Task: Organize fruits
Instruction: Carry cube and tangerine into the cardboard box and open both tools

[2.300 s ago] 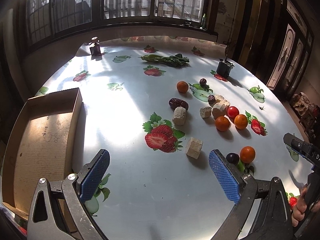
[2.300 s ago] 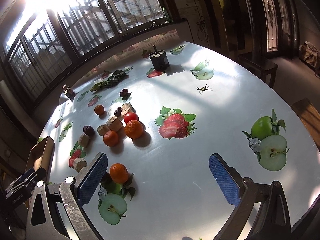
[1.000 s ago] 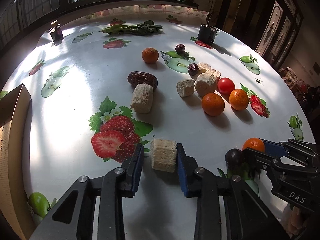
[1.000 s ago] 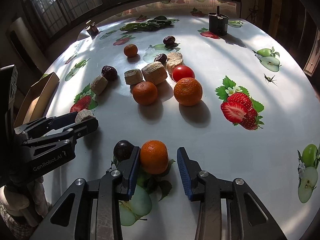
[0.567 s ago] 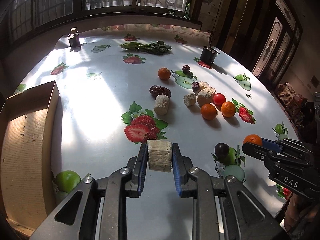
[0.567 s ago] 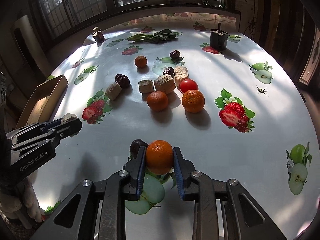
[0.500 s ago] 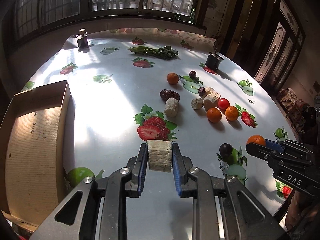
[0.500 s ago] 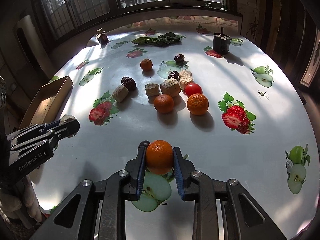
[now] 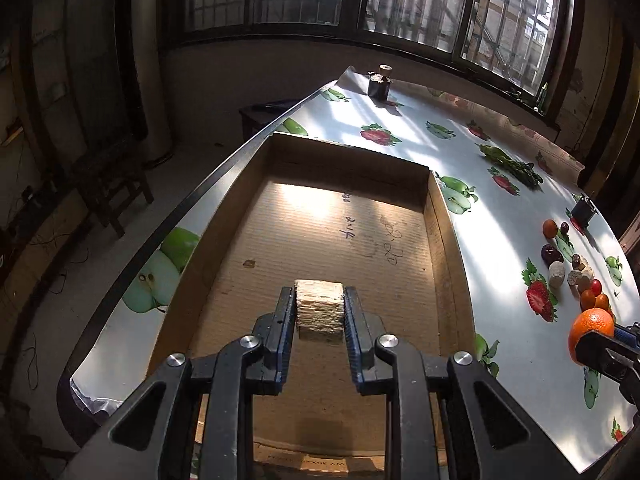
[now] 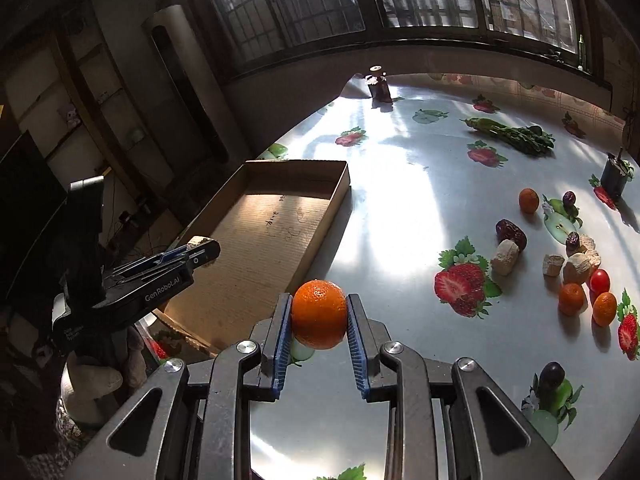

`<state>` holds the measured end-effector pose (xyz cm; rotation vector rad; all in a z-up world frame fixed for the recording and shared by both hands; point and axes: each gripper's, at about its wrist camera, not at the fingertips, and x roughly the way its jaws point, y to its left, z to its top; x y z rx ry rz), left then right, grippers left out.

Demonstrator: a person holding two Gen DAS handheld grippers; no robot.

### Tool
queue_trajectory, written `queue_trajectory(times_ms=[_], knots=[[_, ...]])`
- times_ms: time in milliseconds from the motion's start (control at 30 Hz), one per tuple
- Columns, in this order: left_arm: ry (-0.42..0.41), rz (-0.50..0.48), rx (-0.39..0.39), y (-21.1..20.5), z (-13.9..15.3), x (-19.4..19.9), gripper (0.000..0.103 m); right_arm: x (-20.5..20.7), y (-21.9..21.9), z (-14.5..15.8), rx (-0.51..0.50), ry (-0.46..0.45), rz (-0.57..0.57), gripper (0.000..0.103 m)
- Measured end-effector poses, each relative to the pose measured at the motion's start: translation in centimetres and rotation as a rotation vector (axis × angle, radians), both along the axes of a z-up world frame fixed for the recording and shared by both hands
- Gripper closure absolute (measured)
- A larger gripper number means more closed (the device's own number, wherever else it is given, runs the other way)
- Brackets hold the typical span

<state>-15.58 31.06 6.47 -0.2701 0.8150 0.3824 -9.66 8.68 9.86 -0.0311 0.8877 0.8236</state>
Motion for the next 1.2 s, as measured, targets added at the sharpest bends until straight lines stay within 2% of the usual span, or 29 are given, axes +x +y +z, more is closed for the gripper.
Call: queue_trajectory(times_ms=[100,267,400,600,733,800,867,1000,1067,1200], knots=[[0.024,0.040,-0.015,2.0,-1.0,-0.8,0.080,-0.4,4.4,-1.4,-0.014,0.038,0.089,0.075],[0.047,0.046,-0.031,2.9,-2.3,-1.3,0.080,-1.2,9.7,-4.9,-0.116,0.059,0.169,0.074],[0.063,0.047,-0.038,3.1,-2.9,-1.3,0.080,-1.2,11.3,-7.1,-0.160,0.081,0.188,0.074],[0.082,0.063,-0.021,2.9,-3.1,-1.3,0.079,-1.4,11.9,-8.3,-0.192,0.084,0.201,0.074],[0.064,0.065,-0.021,2.7,-2.3,-1.6,0.066,-1.7,12.0,-8.3,-0.190,0.062,0.195,0.073],[0.045,0.067,-0.010,2.5,-1.5,-2.0,0.061,-1.7,11.7,-7.9,-0.169,0.054,0.190,0.065],[0.029,0.073,0.008,2.2,-0.7,-2.3,0.054,-1.7,11.2,-7.3,-0.133,0.044,0.188,0.053],[0.005,0.080,0.061,1.2,1.1,-2.9,0.050,-1.9,9.6,-5.4,-0.070,0.019,0.166,0.051],[-0.009,0.073,0.087,0.3,2.0,-3.0,0.044,-1.8,8.4,-4.5,-0.047,0.008,0.143,0.051],[-0.030,0.038,0.143,-2.1,3.4,-2.9,0.040,-1.6,4.9,-3.1,-0.004,0.003,0.080,0.045]])
